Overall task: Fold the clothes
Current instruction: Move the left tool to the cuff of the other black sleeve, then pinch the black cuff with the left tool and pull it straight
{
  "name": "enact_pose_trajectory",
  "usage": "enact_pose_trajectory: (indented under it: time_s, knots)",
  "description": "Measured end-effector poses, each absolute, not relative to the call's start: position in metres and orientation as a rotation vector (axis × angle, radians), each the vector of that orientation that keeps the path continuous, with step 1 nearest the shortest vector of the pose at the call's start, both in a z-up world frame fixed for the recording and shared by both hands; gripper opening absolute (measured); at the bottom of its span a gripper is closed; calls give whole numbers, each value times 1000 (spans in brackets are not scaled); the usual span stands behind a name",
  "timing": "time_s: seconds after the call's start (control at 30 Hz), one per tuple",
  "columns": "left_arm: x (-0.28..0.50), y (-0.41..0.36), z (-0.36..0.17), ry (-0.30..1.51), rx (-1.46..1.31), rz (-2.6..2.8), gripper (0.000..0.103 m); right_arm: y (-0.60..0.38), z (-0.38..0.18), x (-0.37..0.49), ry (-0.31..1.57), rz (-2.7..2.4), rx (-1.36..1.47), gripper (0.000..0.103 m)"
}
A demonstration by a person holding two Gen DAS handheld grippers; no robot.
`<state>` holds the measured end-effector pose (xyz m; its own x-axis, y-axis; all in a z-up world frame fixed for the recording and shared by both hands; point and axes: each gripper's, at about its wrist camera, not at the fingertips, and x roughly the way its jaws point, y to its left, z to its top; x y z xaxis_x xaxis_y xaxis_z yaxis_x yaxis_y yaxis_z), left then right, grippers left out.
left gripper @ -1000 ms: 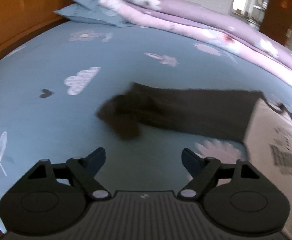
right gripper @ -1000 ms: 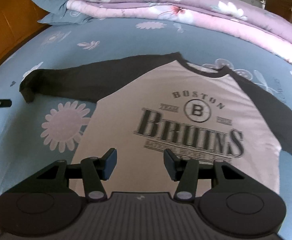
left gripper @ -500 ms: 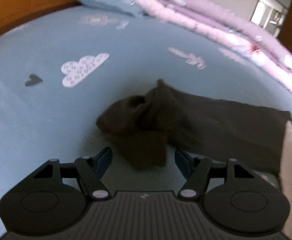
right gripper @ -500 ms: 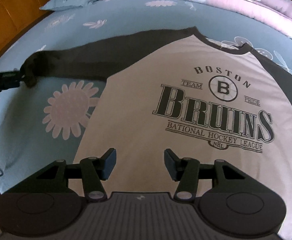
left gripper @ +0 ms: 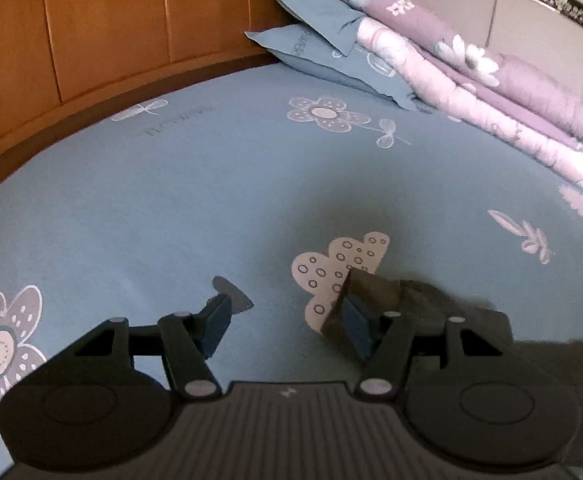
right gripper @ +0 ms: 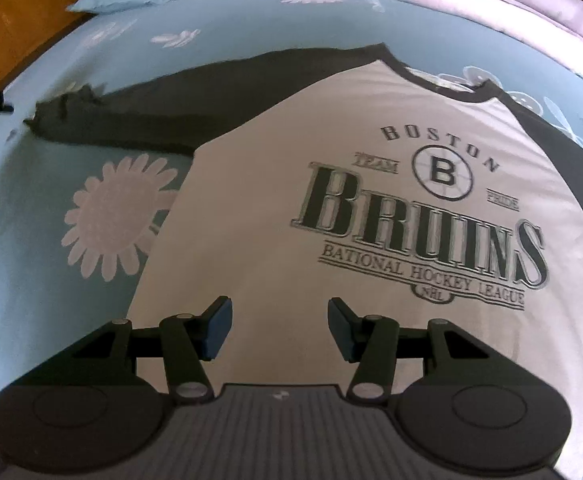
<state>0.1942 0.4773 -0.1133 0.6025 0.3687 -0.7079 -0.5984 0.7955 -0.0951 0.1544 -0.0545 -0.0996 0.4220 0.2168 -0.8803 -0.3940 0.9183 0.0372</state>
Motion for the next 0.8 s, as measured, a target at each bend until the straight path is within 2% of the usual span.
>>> enact_pose_trajectory:
  time_s: [0.1,0.33,0.43,0.47,0.53,0.57,0.6,0.67,0.7,0.8]
  knots:
    - [194,484,-122,745,-407,523,66,-48,-102,153,1073,402,-202,59]
    - [212,490,-145,743,-585,458,66,-35,-105,150,1072,444,-231,59]
    - [226,494,-159,770,-701,440,62,-31,-105,150,1069,445,-247,59]
    - [230,495,-164,781,-738,438,59,-30,-106,150,1069,444,-253,59]
    - [235,494,-172,782,-765,432,38,-29,-106,151,1070,441,-265,59]
    - [235,492,-172,773,-758,441,33,-29,-107,151,1069,438,-269,59]
    - [236,491,-173,766,-757,432,22,-29,-107,151,1069,435,-269,59]
    - [234,488,-171,761,-757,438,15,-30,-107,152,1072,428,-267,59]
    - [230,488,-168,756,-753,453,3,-31,-108,152,1073,424,-265,59]
    - [210,489,-155,716,-790,460,3,-32,-108,152,1078,418,-256,59]
